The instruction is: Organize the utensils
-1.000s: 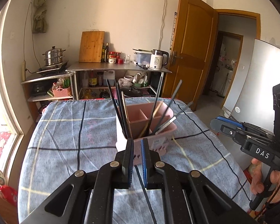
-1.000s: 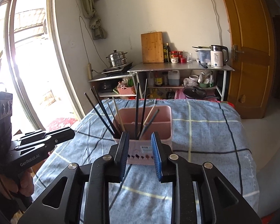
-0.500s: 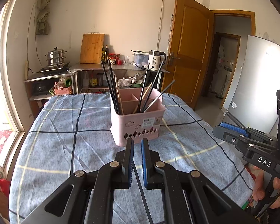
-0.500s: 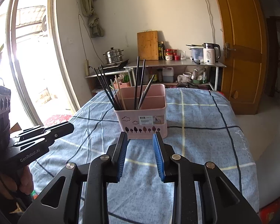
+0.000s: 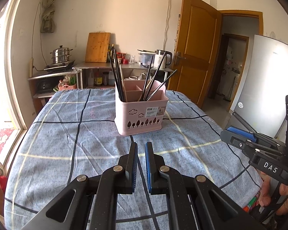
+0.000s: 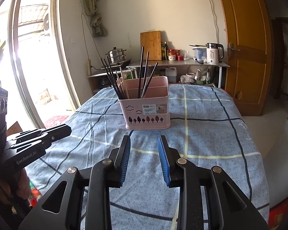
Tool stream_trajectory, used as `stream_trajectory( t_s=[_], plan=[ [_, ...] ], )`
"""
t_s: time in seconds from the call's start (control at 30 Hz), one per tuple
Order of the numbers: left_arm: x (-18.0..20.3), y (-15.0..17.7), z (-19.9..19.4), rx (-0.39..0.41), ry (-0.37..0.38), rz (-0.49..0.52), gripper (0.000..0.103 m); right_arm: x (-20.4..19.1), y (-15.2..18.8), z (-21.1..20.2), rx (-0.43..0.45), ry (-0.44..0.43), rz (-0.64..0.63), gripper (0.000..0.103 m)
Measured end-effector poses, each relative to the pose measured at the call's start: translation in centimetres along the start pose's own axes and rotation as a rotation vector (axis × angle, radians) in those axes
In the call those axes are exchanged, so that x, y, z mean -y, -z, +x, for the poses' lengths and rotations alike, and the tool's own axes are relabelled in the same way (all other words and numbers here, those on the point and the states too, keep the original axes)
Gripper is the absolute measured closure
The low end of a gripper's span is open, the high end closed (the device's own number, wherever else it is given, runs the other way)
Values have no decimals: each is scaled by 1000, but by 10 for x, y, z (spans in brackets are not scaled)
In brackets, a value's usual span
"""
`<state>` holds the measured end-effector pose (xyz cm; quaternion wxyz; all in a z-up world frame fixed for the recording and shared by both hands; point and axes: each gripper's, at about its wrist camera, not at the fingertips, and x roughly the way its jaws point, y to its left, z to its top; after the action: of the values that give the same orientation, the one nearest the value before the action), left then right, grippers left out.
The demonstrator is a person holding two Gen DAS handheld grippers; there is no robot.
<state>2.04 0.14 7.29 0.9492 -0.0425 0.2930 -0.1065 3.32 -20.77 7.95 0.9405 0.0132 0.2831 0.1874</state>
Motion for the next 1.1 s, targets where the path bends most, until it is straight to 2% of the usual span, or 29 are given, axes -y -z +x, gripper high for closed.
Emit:
stream_trajectory(
  t_s=[1.1],
  plan=[
    [3, 7, 6, -11, 3, 1, 96, 0, 4, 3, -5, 17, -8, 72]
  ],
)
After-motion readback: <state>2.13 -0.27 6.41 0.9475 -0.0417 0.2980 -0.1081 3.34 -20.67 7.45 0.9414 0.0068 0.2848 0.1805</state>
